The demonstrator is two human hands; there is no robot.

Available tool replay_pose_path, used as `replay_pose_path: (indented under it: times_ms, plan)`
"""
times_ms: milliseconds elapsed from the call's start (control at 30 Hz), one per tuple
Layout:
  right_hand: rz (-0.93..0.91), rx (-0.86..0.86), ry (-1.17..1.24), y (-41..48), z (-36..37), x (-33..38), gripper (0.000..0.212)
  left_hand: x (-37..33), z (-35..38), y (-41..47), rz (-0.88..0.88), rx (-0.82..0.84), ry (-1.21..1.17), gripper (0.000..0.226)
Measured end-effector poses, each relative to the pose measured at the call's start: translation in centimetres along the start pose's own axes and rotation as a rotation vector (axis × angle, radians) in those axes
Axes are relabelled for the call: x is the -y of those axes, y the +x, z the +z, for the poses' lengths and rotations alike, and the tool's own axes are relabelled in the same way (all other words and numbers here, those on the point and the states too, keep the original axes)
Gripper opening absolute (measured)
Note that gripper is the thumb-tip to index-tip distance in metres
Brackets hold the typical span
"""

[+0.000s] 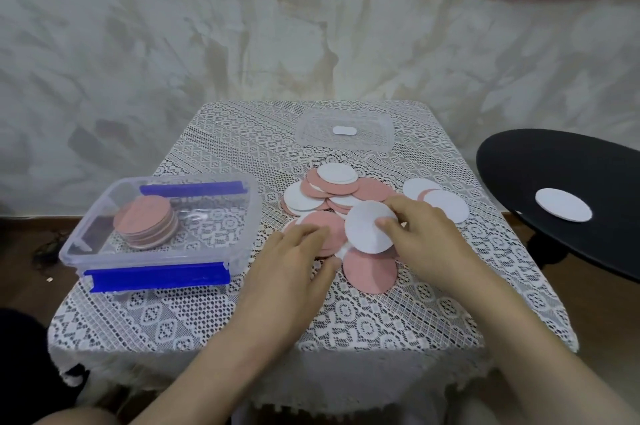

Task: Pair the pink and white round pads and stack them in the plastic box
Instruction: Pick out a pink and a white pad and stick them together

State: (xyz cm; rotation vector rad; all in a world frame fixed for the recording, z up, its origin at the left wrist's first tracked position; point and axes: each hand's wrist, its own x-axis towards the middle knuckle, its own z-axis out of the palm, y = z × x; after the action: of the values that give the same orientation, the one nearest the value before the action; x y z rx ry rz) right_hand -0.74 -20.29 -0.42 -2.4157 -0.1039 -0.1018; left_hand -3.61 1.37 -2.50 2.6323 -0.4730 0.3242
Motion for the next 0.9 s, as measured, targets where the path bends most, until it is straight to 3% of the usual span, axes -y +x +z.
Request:
replay_pose_path:
  times_ms: [67,267,467,600,733,833,900]
  plan:
    - [-0.048,0.103,0.078,-0.4,0.2,0.5,0.014,-0.2,-0.3,-0.1,0.007,0.017,-0.099,0.045]
    - [-0.110,0.179,0.168,-0.4,1.2,0.7,0.019,-0.1,-0.8,-0.5,-0.113,0.014,-0.418,0.003]
    - [-0.111,0.329,0.238,0.7,1.5,0.8,0.025,0.3,-0.8,-0.6,-0.176,0.044,-0.498,0.005]
    - [-0.142,0.239,0.248,1.9,1.7,0.9,0.036,0.8,-0.8,-0.5,-0.199,0.018,-0.405,0.009]
    - [-0.123,0.121,0.055,3.1,1.6,0.8,0.015,1.0,-0.9,-0.6,-0.216,0.032,-0.377,0.009]
    - [-0.139,0.141,-0.074,3.2,2.3,1.5,0.043,1.2,-1.1,-0.8,-0.208,0.045,-0.370,0.010]
    - [-0.201,0.133,-0.183,3.3,2.8,2.1,0.047,1.4,-1.3,-0.9,-0.211,0.058,-0.367,0.012]
